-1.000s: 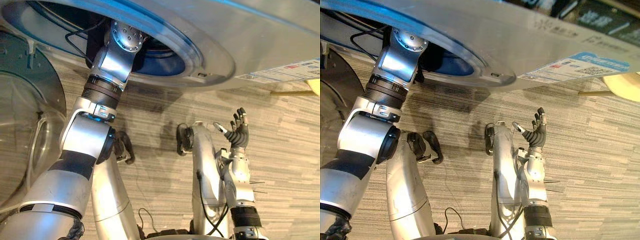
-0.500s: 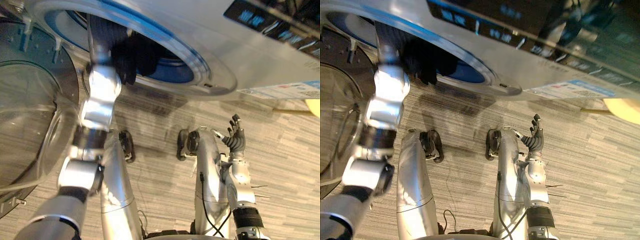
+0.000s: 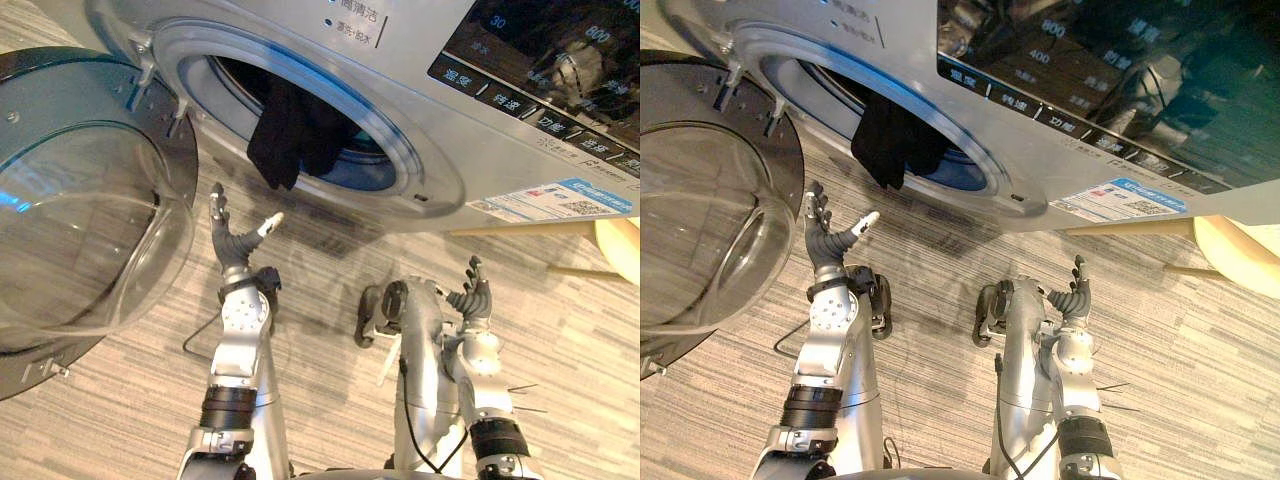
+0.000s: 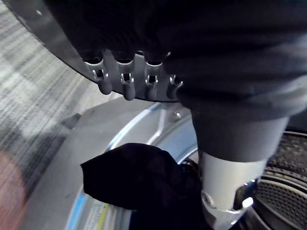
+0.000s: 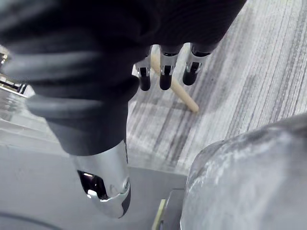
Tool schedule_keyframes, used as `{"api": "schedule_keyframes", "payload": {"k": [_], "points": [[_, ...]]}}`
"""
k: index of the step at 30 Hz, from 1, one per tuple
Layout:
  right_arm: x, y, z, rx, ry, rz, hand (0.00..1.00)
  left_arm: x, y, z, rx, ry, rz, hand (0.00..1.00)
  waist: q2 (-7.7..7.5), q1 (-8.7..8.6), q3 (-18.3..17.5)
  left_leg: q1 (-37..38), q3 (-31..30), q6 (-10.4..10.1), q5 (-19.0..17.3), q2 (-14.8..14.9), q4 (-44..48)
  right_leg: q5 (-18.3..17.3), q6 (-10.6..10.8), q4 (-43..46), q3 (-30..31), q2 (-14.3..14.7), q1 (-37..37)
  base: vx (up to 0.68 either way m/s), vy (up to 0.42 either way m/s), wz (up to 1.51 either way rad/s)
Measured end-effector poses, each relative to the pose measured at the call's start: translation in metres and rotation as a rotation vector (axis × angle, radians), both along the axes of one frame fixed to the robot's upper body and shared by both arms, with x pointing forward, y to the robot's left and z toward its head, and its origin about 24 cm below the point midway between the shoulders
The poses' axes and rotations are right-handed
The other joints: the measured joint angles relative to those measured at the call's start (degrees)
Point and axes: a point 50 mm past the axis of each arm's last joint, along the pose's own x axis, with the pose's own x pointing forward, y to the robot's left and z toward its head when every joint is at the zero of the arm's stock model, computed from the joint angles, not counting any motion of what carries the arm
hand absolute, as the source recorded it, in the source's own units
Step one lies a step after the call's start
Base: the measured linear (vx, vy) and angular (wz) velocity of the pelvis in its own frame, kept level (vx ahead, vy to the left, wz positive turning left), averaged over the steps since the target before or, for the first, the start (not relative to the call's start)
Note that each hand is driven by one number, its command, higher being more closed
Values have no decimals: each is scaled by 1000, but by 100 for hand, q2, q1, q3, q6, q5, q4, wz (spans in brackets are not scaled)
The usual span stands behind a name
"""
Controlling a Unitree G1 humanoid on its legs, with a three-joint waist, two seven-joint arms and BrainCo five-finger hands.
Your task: Pick up the laundry basket with both hands and put the clothes into the washing machine.
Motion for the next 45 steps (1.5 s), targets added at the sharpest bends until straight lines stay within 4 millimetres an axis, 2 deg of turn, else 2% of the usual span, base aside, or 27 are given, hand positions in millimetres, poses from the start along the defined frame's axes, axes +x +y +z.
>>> {"api": "schedule_keyframes", "payload": {"k": [3,8,12,18,19,21,22,26,28,37,45], "points": [[4,0,-1,-2,11,4,0,13,-2,-5,-91,32,-26,0,0,-22,0,-53,-57,-49,69,-8,-92,3,-9,-73,-78,-1,-11,33,-40,5],[12,-1,1,1,10,10,0,41,-8,7,-116,42,-59,0,-2,-39,-1,-196,-169,-113,139,-29,-171,17,-36,-149,-206,1,-86,18,-22,2],[18,0,8,25,-24,9,0,68,4,33,-127,11,-38,0,-11,-98,-5,-414,-176,-117,163,-12,-152,54,-97,-153,-217,13,-300,33,-26,-4],[24,3,16,53,-67,12,0,92,9,67,-180,-33,-47,0,-31,-233,30,-575,-192,-114,160,34,-79,63,-86,-153,-237,44,-411,29,-21,-5],[24,3,17,54,-73,12,0,94,8,72,-190,-44,-56,0,-49,-239,45,-584,-188,-113,158,39,-76,67,-79,-156,-229,50,-424,18,-19,-9],[27,8,23,66,-106,20,0,100,8,94,-189,-102,-78,0,-143,-239,193,-604,-173,-110,155,85,-68,89,-41,-177,-198,118,-463,11,-28,-12],[28,8,25,67,-114,22,0,101,9,98,-190,-112,-75,100,-165,-249,230,-614,-171,-106,153,95,-66,92,-37,-182,-198,123,-476,11,-32,-11],[31,10,37,67,-168,28,0,104,22,105,-187,-119,-50,100,-203,-358,341,-792,-166,-105,153,110,-4,127,-58,-154,-195,123,-653,31,-21,-6],[31,10,38,68,-181,28,0,104,26,107,-184,-123,-43,100,-207,-346,386,-793,-162,-105,153,115,19,127,-57,-145,-194,122,-648,41,-28,-1],[30,8,38,103,-197,17,0,104,26,117,-211,-177,-77,100,-199,-368,427,-805,-138,-93,148,120,15,142,-47,-146,-175,120,-673,13,-20,-1],[30,9,38,112,-202,10,0,95,18,113,-268,-202,-91,100,-200,-375,449,-798,-136,-92,148,111,10,141,-45,-140,-178,101,-661,32,-33,1]]}}
